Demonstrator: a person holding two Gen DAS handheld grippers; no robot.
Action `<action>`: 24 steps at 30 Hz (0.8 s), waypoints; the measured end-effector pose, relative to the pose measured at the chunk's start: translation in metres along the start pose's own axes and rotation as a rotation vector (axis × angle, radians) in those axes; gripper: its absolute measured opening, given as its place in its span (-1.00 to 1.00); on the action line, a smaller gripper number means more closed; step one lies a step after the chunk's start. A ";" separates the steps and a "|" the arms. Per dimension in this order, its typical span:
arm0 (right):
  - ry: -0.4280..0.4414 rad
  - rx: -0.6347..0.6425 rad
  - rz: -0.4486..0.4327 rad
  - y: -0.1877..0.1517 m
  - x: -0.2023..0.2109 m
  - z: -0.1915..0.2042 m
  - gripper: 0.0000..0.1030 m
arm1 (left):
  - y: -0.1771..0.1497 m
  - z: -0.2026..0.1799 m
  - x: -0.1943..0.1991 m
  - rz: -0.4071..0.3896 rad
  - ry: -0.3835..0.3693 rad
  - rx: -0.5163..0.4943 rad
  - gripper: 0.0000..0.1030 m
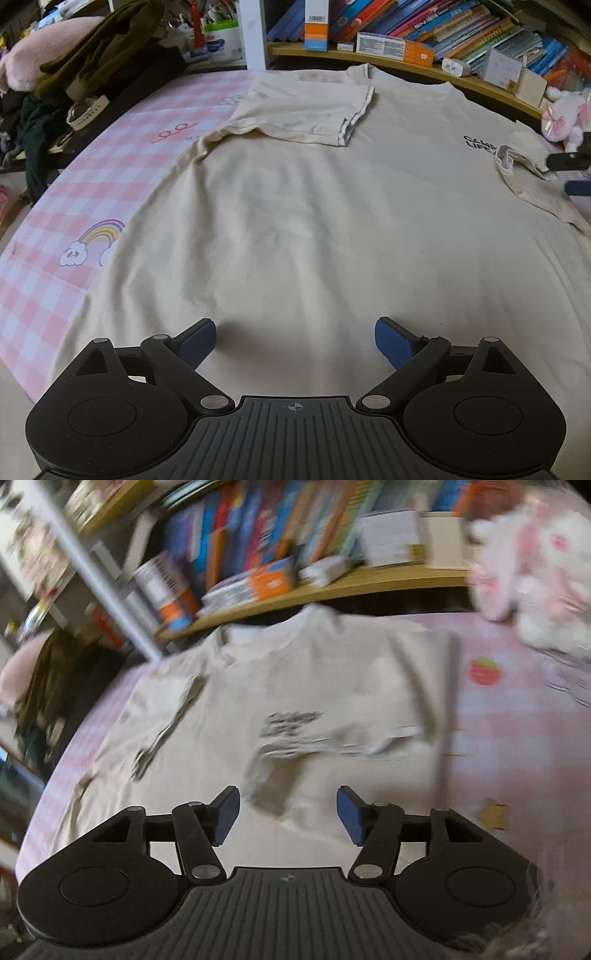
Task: Fold clothes
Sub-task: 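Grasp the shirt side edge with the right gripper and fold it over the body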
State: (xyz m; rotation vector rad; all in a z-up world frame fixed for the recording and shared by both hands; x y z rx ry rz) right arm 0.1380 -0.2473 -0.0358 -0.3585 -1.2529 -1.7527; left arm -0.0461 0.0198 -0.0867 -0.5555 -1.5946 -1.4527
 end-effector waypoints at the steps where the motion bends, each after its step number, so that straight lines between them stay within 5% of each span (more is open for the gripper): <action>1: -0.010 -0.012 -0.010 0.001 0.002 -0.005 0.13 | 0.000 -0.001 0.000 0.000 -0.001 -0.001 0.84; 12: -0.105 -0.130 -0.115 0.016 0.013 -0.054 0.23 | -0.001 -0.003 -0.001 0.002 -0.004 -0.007 0.85; 18: -0.123 -0.028 -0.053 0.035 -0.016 -0.039 0.14 | 0.000 0.003 0.001 0.000 0.014 0.007 0.85; 22: -0.171 -0.010 -0.001 0.046 -0.040 -0.032 -0.59 | 0.000 0.008 0.002 -0.002 0.023 0.020 0.84; 24: -0.147 0.017 -0.001 0.053 -0.047 -0.022 -0.68 | 0.000 0.011 0.002 0.001 0.027 0.027 0.84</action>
Point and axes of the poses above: each gripper's, at about its wrist camera, not at the fingertips, and x roughly against the way its jaws point, z to its left, y to its top, the point moved 2 cm from there along -x, roughly the way its jaws point, and after that the axes turned 3 degrees about y, right-handed, at the moved point
